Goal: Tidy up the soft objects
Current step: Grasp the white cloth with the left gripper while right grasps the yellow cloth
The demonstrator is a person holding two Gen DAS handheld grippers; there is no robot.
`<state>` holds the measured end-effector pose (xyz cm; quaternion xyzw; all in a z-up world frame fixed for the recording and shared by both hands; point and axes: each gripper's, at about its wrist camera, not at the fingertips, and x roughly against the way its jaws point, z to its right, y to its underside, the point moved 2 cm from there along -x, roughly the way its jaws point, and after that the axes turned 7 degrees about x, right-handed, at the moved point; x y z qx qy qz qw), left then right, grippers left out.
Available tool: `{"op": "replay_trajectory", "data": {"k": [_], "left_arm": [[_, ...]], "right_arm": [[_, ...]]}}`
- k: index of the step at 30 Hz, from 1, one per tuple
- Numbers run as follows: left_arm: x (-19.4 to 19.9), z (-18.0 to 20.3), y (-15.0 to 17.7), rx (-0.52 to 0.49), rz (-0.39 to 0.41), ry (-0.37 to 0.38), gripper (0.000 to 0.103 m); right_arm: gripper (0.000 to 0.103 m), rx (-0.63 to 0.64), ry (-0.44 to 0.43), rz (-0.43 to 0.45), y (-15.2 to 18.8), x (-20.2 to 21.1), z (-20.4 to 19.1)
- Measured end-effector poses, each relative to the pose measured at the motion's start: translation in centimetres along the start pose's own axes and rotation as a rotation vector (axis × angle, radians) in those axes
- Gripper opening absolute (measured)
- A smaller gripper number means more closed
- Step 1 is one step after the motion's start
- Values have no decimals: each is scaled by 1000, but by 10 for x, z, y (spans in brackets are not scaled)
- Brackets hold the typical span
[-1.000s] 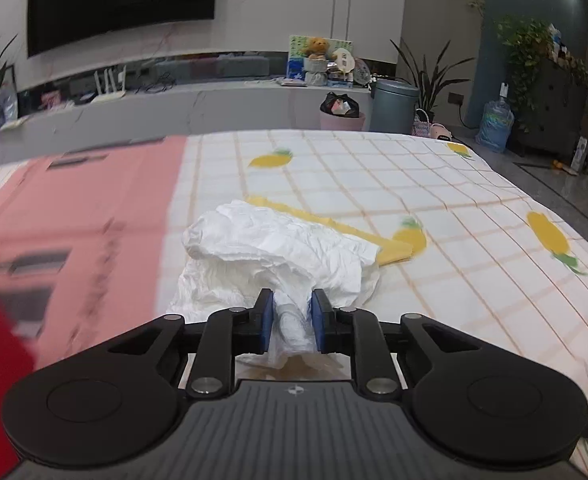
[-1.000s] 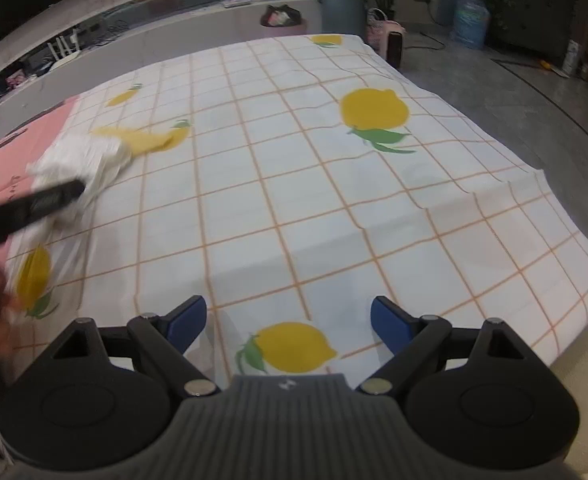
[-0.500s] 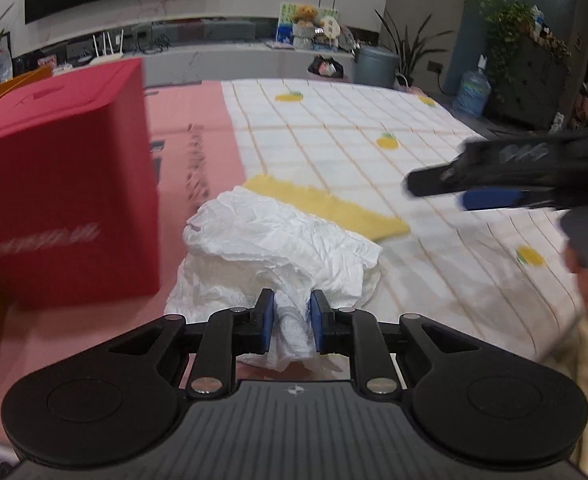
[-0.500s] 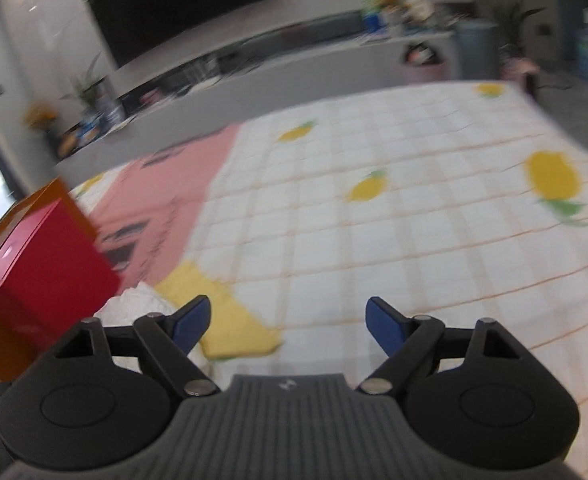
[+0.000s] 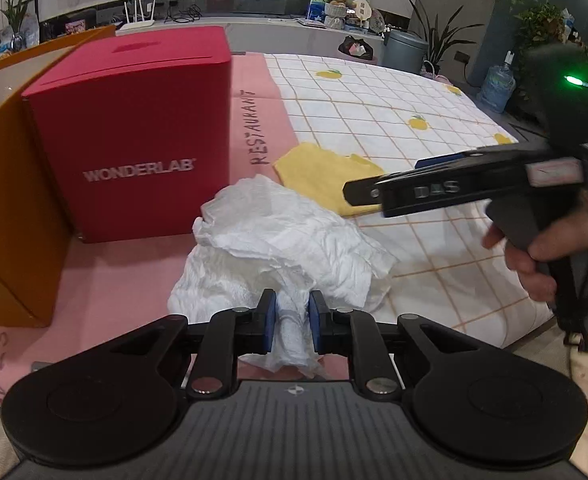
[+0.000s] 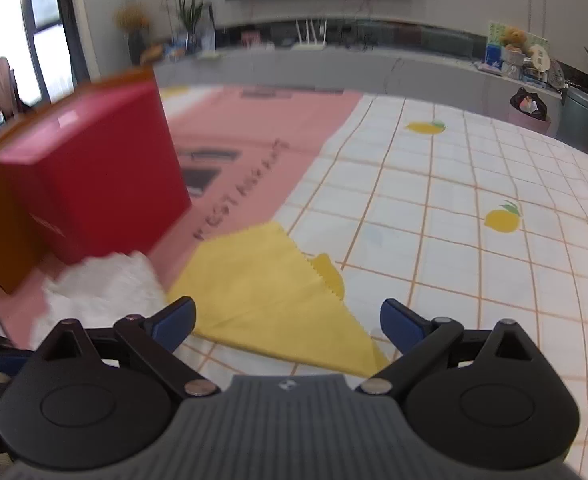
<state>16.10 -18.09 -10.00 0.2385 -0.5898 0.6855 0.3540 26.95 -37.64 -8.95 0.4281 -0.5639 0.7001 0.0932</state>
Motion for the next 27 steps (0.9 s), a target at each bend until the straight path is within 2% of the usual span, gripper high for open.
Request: {"op": "replay_trajectory", "data": {"k": [2,5,8,12,13,15,17,18,19,20,21,24,27], "left_arm": [[2,-1,2,-4,5,-9,20],[4,-2,3,-7,12,-12,20],[4,-2,4,-12,14,-22,20],[3,-1,4,-5,9,-26,20],[4,-2,5,-4,8,-26,20],[4,-2,5,-5,9,-26,19],[5,-1,8,-22,16,-27,17],[6,0,9,-31,21,-27,16],[6,0,9,-37,27,-25,15],[7,-1,11,-43,30,-23,14],[8,-1,11,-50,33,-23,13],[18,-2,12,-62,67,-5,12],[29,-6,8,-56,94,16,12]], "right_arm": [[97,-5,4,-27,-2,-9,-3],[100,-40,-33,-22,-1,-13,-12],[100,64,41,-76,-3,-18,-31],[99,28,70,-72,-1,-15,-35],[96,31,68,-67,0,-14,-35],[82,44,58,-57,0,-10,-35],[47,47,66,-42,-1,-5,-34],[38,39,68,-38,-1,-2,-33],[15,34,82,-40,-1,0,-33],[0,37,110,-46,-1,1,-32],[0,41,133,-53,-1,1,-31],[0,-36,114,-47,0,7,-22],[0,-89,142,-22,-3,22,-17]]}}
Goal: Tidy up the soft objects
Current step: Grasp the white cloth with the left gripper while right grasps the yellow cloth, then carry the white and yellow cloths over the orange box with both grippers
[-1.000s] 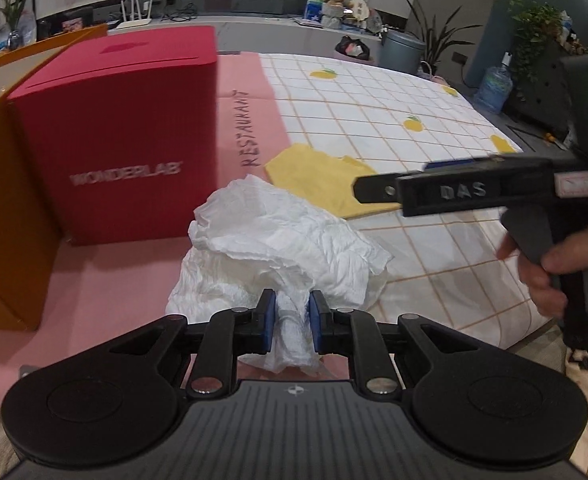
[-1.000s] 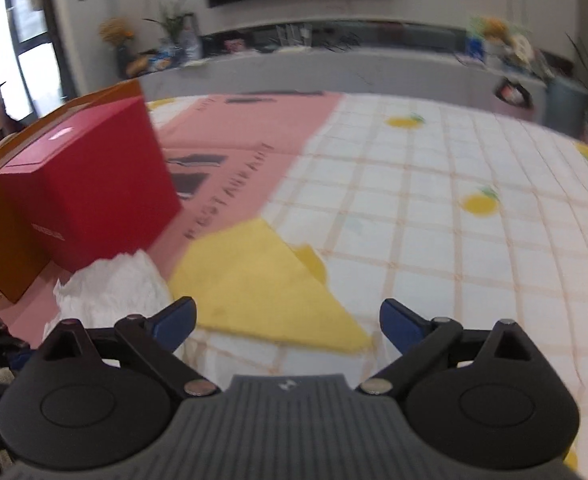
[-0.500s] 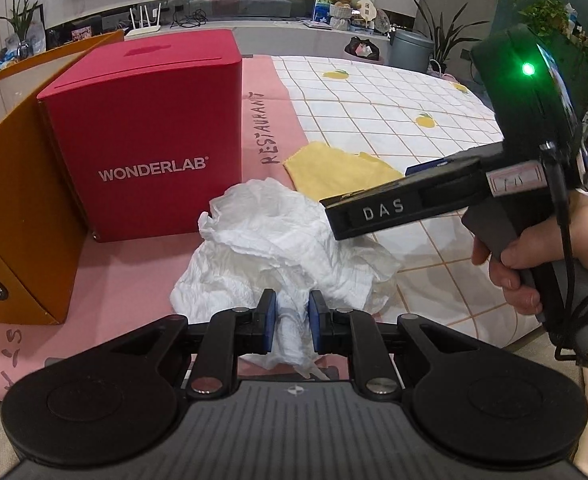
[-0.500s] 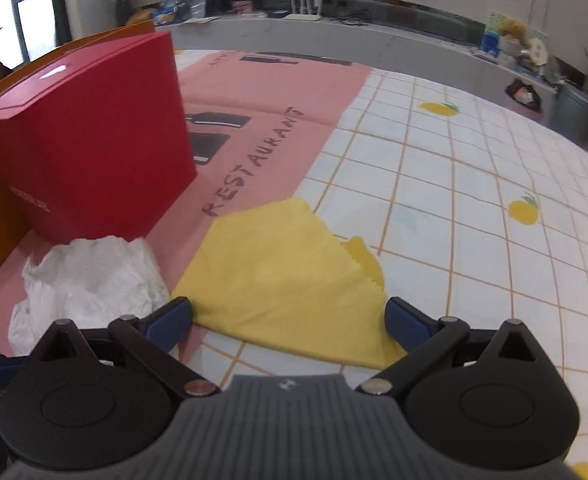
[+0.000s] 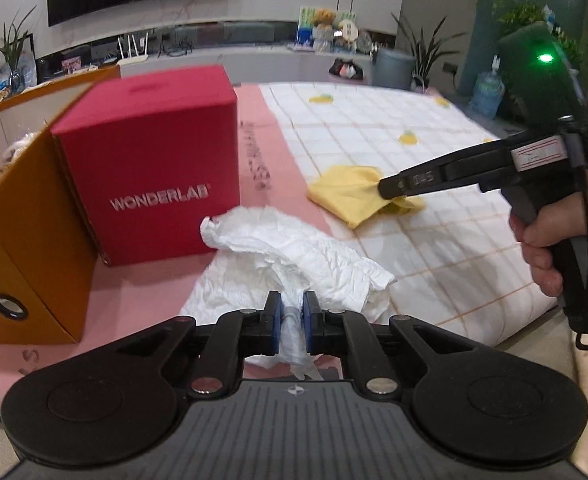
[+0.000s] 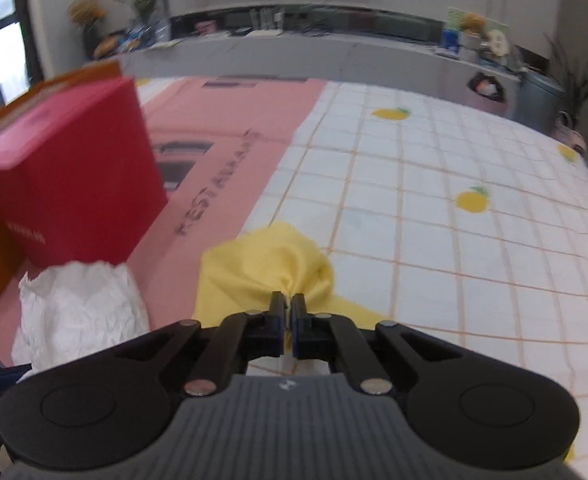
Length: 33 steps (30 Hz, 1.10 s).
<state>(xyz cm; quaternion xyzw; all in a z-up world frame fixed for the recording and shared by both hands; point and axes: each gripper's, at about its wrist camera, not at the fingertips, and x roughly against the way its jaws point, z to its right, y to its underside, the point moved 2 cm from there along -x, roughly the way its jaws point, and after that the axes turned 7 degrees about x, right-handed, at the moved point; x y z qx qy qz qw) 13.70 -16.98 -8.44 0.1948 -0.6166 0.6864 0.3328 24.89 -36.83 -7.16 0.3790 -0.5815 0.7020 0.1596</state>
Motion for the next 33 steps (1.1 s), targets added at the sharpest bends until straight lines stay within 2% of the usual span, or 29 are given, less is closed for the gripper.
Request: {"op": "replay_trajectory", "data": {"k": [6,12,16,18,20,23,26,31,33], "left_arm": [[29,-7,-33,57,56,92,11],[77,-18,-94,35,227,150,11],[111,-46,-137,11,344,100,12],[120,-66,-159,-17,363,75,12],[128,-89,-177,-17,365,19,12],[132,-125,-186,6,357,-49,12],[124,-158,-182,51,306,-105,12],[96,-203,-156,146,143,-135,12],[89,-216,-149,166,107,-143,12]], "right_arm": [[0,-58,47,119,-27,60,-4],[0,-87,79,283,-81,128,-22],[0,-37,74,392,-136,165,-55],[0,-1,56,441,-164,177,-77],[0,37,28,469,-189,182,-100],[0,94,-2,493,-217,176,-139],[0,152,-50,478,-236,147,-174],[0,162,-143,335,-256,67,-217],[0,180,-153,272,-258,36,-234]]}}
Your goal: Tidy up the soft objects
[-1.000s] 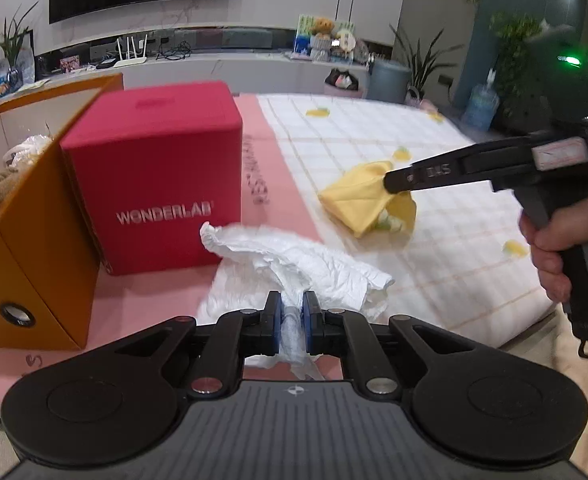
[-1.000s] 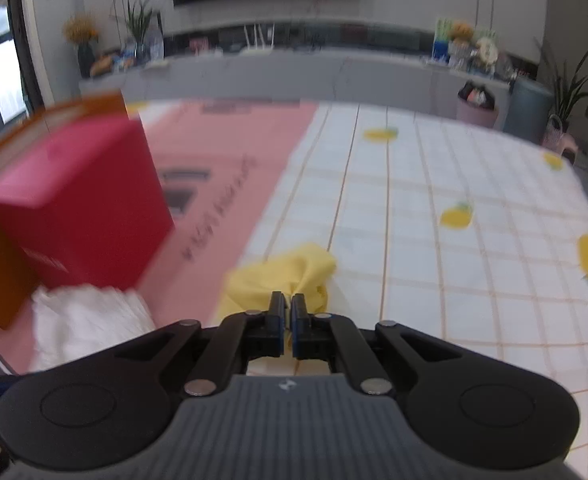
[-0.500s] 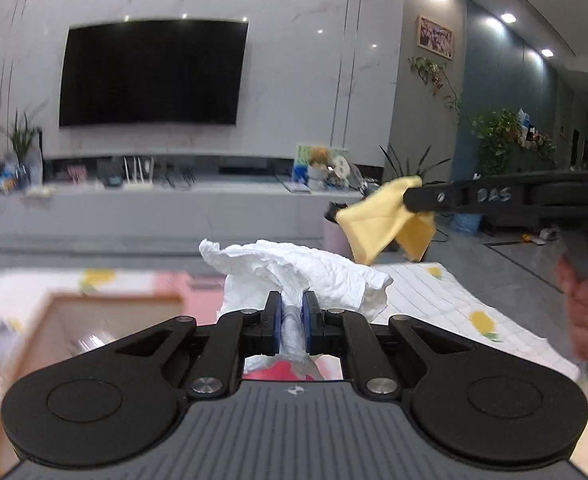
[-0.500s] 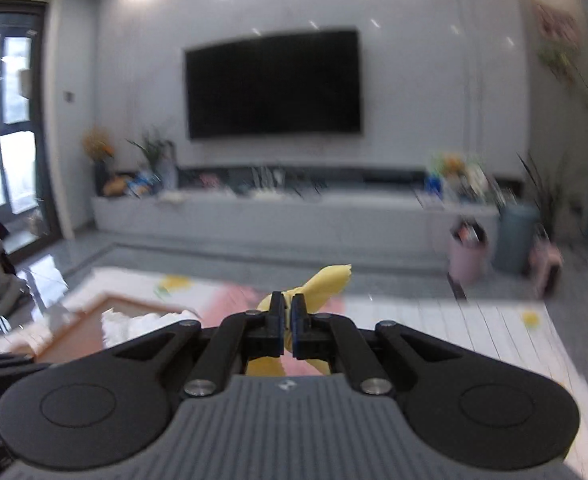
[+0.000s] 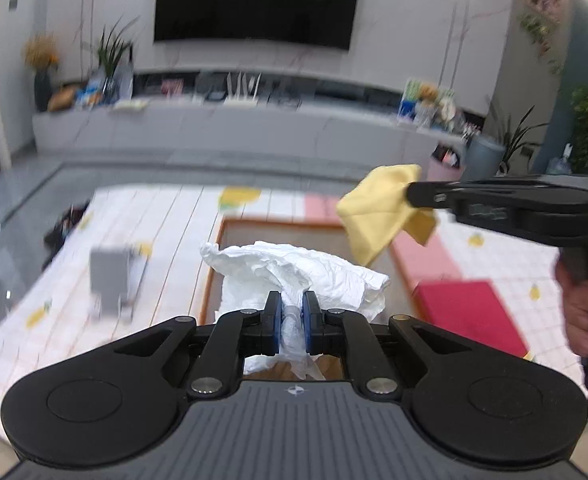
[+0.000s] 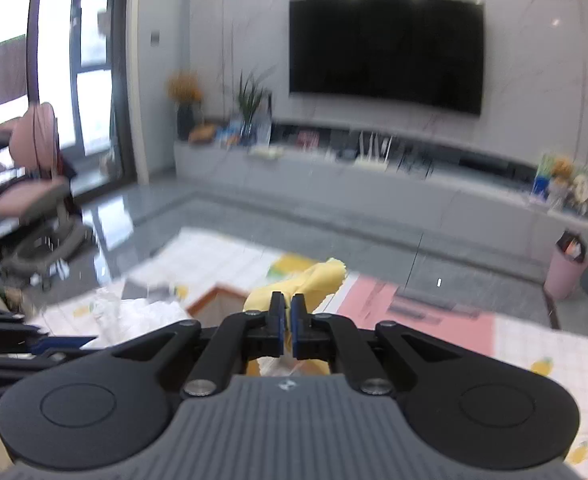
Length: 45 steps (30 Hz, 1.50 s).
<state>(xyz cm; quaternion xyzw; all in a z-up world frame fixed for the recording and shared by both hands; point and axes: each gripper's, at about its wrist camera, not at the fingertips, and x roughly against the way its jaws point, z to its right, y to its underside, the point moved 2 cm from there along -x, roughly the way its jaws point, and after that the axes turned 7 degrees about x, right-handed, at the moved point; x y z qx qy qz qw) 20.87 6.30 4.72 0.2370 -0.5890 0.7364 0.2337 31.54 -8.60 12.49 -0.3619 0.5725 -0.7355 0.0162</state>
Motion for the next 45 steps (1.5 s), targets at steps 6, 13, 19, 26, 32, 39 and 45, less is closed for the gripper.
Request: {"op": "replay_trajectory", "data": {"k": [6,13,19,26,32,39,45], "left_arm": [[-19,-17,10,-25,-61,-38,15],[3,-25,15,-39,10,-121,82],[27,-8,4,-80,73,-182,87],[65,15,-1,-65,128,-145,88],[97,45,21,-80,218,-94,90],[106,61,58,-87,214,-36,90],[106,69,88,-103,225,-8,91]], "right_arm": [[0,29,-5,-184,26,-77,-31],[71,14,71,-271,49,-98,-40],[84,-31,92,-164,34,-39,-22],[91,-65,228,-93,49,60,7],[91,-93,249,-78,94,125,-5],[92,-148,234,-13,127,167,-33],[92,-184,253,1,162,186,-51]]}}
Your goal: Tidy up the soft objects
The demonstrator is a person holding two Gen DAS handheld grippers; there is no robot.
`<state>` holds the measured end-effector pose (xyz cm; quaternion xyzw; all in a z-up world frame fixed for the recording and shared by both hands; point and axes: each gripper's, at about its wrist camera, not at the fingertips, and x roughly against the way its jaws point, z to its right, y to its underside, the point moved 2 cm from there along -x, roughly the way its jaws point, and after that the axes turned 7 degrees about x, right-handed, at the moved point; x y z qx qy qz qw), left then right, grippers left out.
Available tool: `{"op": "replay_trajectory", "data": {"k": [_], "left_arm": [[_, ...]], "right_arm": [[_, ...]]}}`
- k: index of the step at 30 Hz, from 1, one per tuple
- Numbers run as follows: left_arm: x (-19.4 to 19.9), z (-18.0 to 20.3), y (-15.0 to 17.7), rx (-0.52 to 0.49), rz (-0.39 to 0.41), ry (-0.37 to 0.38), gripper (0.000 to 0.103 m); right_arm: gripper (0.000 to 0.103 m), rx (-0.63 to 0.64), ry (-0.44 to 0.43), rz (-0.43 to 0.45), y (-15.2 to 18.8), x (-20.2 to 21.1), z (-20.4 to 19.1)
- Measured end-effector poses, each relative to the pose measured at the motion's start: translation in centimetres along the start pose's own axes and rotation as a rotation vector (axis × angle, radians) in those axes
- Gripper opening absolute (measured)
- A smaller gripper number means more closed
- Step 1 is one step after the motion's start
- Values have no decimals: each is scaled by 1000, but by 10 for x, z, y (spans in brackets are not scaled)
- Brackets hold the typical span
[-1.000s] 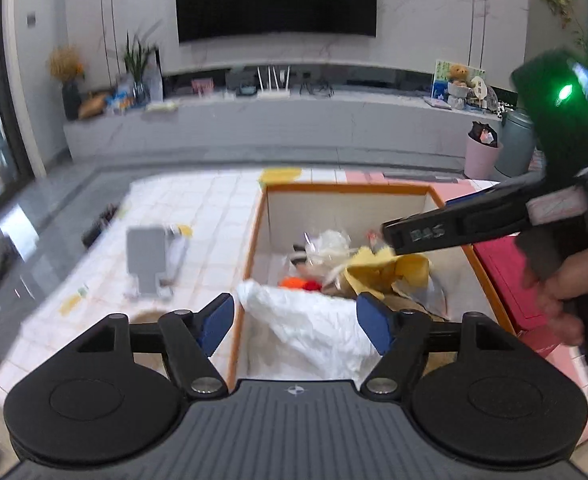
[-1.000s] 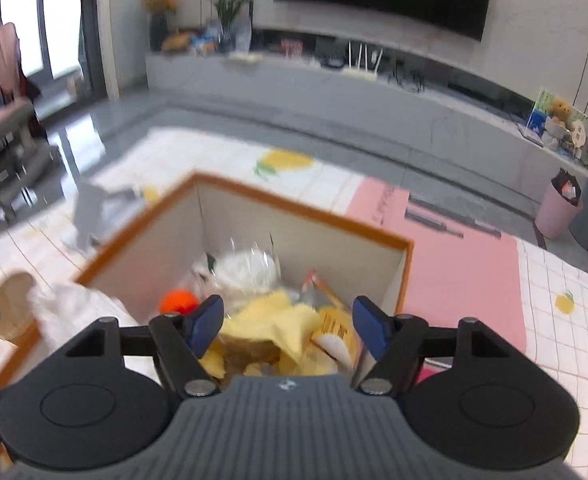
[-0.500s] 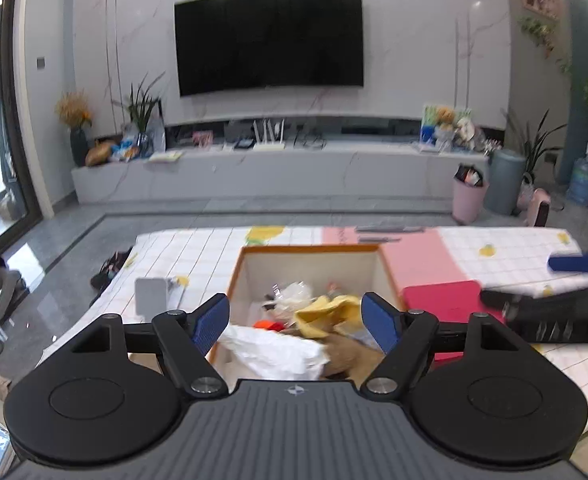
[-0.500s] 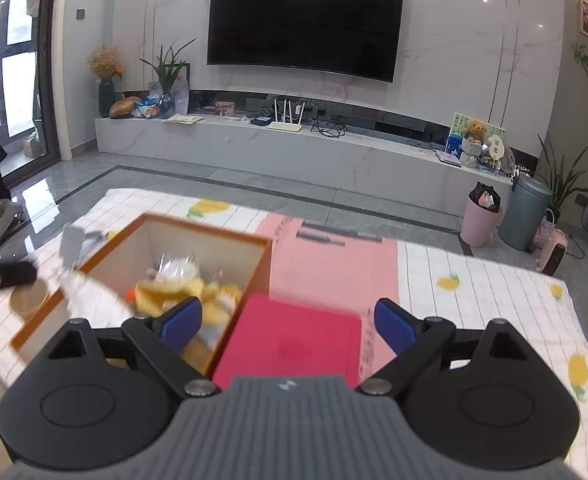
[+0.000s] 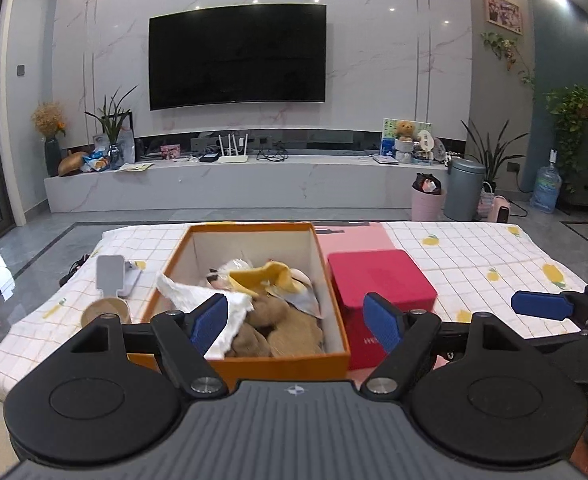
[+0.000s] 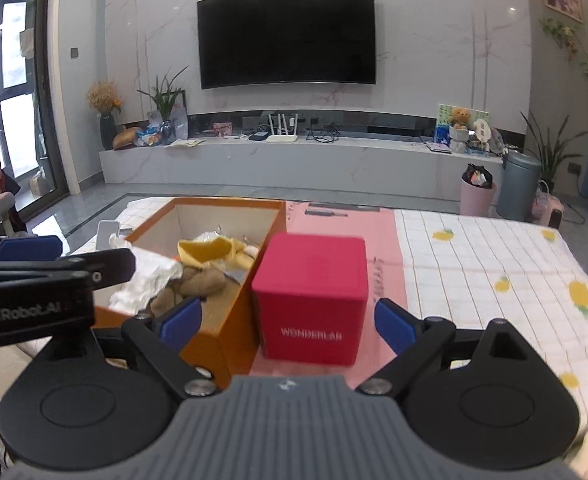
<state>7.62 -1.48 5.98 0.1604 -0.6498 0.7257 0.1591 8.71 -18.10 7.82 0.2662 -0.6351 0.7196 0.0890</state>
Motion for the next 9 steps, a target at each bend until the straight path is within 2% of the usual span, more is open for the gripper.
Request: {"op": "replay_trajectory", "data": {"k": [9], "left_arm": [[-2,5,28,-20,4,15,90]], "right_arm": [[92,-22,8,13,37,8,-1]]}}
